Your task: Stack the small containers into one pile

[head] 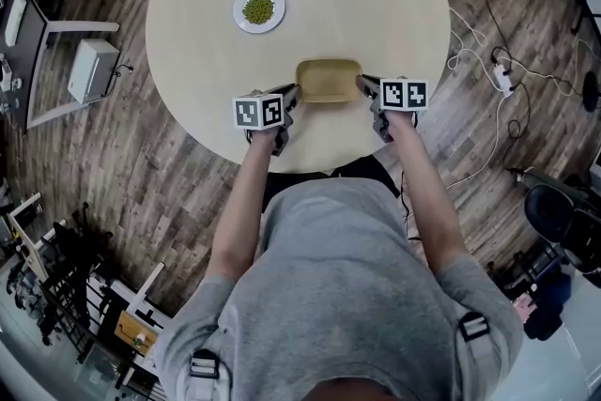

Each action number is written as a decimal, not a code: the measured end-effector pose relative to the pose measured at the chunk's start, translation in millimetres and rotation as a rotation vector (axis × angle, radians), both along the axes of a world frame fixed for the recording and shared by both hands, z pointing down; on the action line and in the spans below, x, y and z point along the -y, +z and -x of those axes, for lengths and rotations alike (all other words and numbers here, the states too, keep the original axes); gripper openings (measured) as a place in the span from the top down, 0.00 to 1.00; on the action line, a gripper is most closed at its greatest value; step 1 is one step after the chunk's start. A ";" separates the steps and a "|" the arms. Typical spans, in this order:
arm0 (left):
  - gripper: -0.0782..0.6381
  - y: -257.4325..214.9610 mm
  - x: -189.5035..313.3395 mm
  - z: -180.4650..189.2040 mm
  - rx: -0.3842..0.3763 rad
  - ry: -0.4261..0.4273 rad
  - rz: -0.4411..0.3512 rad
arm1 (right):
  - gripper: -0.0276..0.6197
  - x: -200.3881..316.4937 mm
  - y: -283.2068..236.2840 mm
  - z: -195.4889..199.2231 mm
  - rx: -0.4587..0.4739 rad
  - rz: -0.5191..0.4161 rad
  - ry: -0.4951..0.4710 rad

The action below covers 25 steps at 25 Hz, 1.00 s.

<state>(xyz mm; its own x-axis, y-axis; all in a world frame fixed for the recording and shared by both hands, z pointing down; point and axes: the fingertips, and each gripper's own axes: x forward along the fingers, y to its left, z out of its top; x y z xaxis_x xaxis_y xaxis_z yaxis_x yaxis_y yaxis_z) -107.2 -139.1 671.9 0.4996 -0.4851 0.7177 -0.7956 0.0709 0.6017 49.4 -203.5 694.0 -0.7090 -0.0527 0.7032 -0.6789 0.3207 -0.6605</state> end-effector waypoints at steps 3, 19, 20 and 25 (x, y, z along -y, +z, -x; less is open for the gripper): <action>0.81 1.4 0.7 -1.8 0.000 0.006 0.016 | 0.90 3.0 0.8 -0.5 0.001 0.008 -0.011; 0.82 8.3 -6.7 -10.9 -0.049 0.023 0.082 | 0.90 2.0 0.4 0.7 -0.034 0.029 -0.080; 0.82 7.7 -7.6 -11.0 -0.057 0.021 0.088 | 0.90 1.0 0.3 0.5 -0.035 0.040 -0.077; 0.82 10.1 -13.4 -11.3 -0.135 -0.019 0.138 | 0.90 -5.1 3.8 -1.4 -0.043 0.115 -0.059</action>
